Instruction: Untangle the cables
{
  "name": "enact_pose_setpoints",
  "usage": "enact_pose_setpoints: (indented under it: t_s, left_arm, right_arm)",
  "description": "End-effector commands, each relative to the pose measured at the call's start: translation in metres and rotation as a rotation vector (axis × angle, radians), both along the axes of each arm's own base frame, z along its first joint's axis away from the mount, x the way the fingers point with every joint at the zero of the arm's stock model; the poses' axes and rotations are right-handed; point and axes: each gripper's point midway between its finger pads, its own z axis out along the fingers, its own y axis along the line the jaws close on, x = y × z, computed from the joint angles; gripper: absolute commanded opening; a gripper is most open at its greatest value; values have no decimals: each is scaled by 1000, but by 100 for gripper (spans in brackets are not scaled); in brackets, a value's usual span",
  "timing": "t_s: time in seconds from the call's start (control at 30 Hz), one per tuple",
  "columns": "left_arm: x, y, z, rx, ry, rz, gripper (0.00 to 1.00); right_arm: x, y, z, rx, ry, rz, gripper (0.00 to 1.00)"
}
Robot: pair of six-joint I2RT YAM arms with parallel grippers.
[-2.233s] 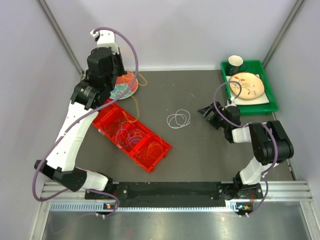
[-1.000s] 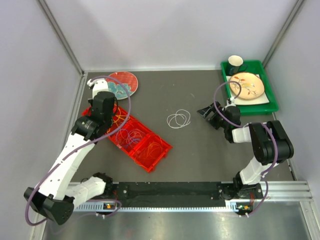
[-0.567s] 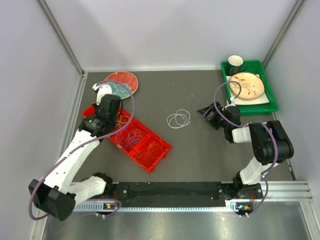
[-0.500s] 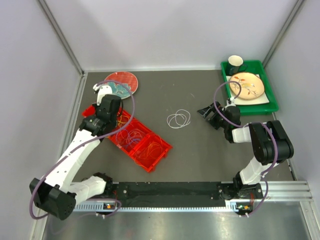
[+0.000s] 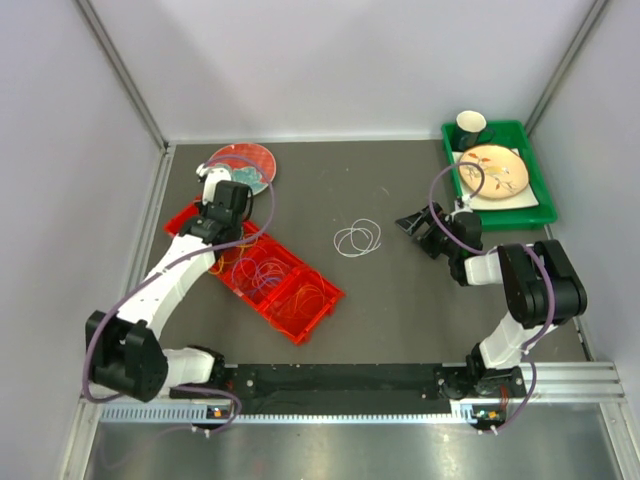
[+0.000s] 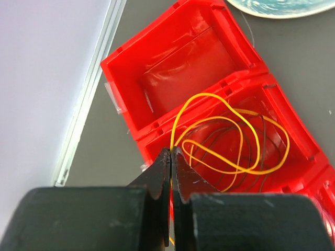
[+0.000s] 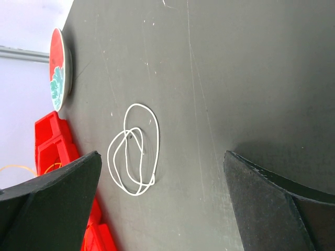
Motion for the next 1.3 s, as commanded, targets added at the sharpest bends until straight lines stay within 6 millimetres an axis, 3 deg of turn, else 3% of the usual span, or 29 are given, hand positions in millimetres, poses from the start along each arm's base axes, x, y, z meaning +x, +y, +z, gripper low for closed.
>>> enact_pose_setpoints:
  t_s: [0.0,0.23,0.37,0.57,0.8,1.03,1.1,1.17,1.27]
  left_arm:
    - [25,8,11,-59,-113,101,0]
    - [38,18,-23,-61,-39,228,0]
    - [37,11,-49,-106,33,294,0]
    - [6,13,-73,-130,103,352,0]
    - [-14,12,-82,-165,133,375,0]
    - [7,-7,-69,-238,105,254,2]
    - [15,-13,-55,-263,79,220,38]
    - [19,-18,-39,-289,51,189,66]
    - [13,-18,-23,-298,26,178,81]
  right_arm:
    - [6,-1,7,14,-41,-4,99]
    - [7,-1,7,14,-41,-4,99]
    - [7,-1,7,15,-41,-3,99]
    - [7,-2,7,17,-40,-5,99]
    - [8,-1,7,18,-40,-2,99]
    - [7,-1,6,19,-37,1,99]
    - [7,-1,6,19,-37,2,99]
    - [7,0,6,20,-37,4,99]
    - [7,0,6,21,-36,3,99]
